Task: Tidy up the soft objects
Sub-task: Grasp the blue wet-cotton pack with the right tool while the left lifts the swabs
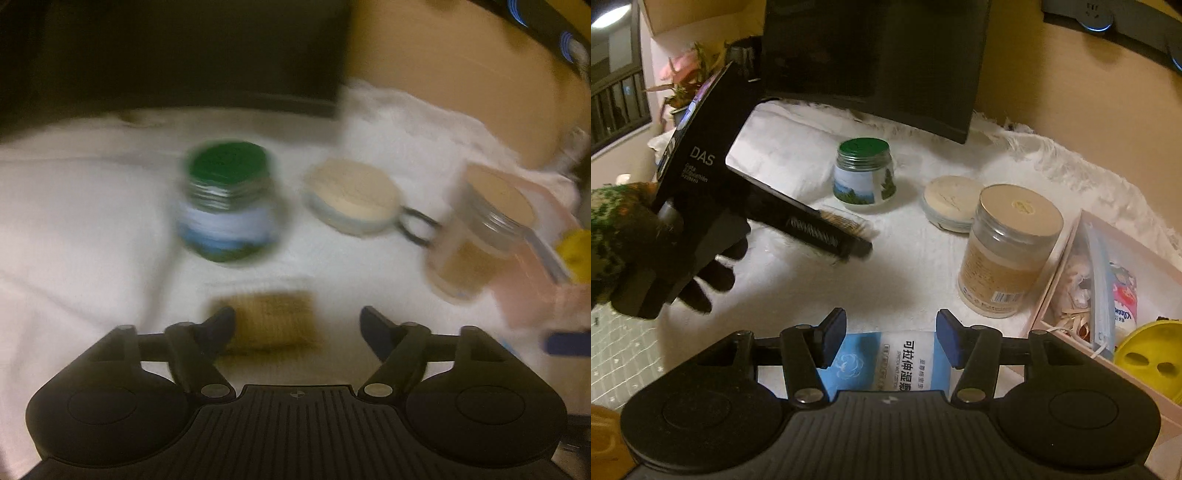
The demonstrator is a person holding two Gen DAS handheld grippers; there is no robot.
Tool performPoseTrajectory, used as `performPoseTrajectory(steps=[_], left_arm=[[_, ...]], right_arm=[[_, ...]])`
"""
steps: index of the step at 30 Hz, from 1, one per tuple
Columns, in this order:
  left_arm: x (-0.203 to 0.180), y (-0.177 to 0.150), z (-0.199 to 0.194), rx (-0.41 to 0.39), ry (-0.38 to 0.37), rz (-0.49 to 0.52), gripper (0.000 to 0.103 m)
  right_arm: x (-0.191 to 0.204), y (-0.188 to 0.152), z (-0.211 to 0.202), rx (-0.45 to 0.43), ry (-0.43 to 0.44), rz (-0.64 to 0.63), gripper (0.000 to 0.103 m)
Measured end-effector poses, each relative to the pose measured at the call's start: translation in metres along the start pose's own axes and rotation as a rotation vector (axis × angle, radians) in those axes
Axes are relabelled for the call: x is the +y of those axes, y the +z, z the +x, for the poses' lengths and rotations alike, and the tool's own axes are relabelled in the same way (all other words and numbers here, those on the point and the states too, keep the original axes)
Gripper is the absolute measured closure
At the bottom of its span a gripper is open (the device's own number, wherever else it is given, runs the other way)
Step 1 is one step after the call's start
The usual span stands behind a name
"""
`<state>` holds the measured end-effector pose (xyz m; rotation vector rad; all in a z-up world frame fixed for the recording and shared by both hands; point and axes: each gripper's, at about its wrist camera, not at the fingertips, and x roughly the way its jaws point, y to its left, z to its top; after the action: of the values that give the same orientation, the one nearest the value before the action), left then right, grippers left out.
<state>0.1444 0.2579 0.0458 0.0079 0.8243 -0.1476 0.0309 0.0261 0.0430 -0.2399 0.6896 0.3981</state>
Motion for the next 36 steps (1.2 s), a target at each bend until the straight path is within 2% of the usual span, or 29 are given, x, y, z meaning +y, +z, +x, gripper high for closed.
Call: performPoseTrajectory(steps=[2, 5, 6, 9, 11, 17, 21, 23, 29, 32, 36], left_arm=[[0.015, 0.0, -0.003, 0.002, 0.029, -0.048, 0.024], [0.036, 0.001, 0.005, 0.06, -0.021, -0.153, 0.024], [0.039, 0.0, 0.009, 0.075, -0.036, -0.166, 0.024], [0.035, -0.001, 0.02, 0.114, -0.08, -0.16, 0.025], [0.026, 0.001, 0.023, 0.119, -0.09, -0.124, 0.025], [0.012, 0.007, 0.031, 0.133, -0.054, -0.052, 0.023], [0.008, 0.011, 0.035, 0.131, -0.046, -0.039, 0.024], [0.006, 0.01, 0.032, 0.124, -0.057, -0.035, 0.027], [-0.015, -0.007, 0.016, 0.145, -0.145, 0.047, 0.028], [-0.032, -0.02, 0.005, 0.166, -0.198, 0.087, 0.028], [-0.043, -0.033, -0.006, 0.197, -0.274, 0.081, 0.028]], right_arm=[[-0.003, 0.0, -0.007, 0.029, 0.043, -0.02, 0.049], [-0.012, -0.009, -0.018, 0.115, 0.13, -0.044, 0.049], [-0.016, -0.015, -0.018, 0.174, 0.173, -0.044, 0.048], [-0.023, -0.033, -0.009, 0.315, 0.231, -0.022, 0.048], [-0.024, -0.04, 0.0, 0.355, 0.217, 0.008, 0.048], [-0.015, -0.015, 0.018, 0.278, 0.114, 0.037, 0.049], [-0.012, -0.005, 0.034, 0.24, -0.036, -0.014, 0.049], [-0.014, -0.005, 0.035, 0.23, -0.083, -0.013, 0.049], [-0.029, -0.019, 0.007, 0.177, -0.098, -0.016, 0.049], [-0.041, -0.026, -0.007, 0.172, -0.08, 0.028, 0.048], [-0.052, -0.03, -0.02, 0.165, -0.078, 0.107, 0.048]])
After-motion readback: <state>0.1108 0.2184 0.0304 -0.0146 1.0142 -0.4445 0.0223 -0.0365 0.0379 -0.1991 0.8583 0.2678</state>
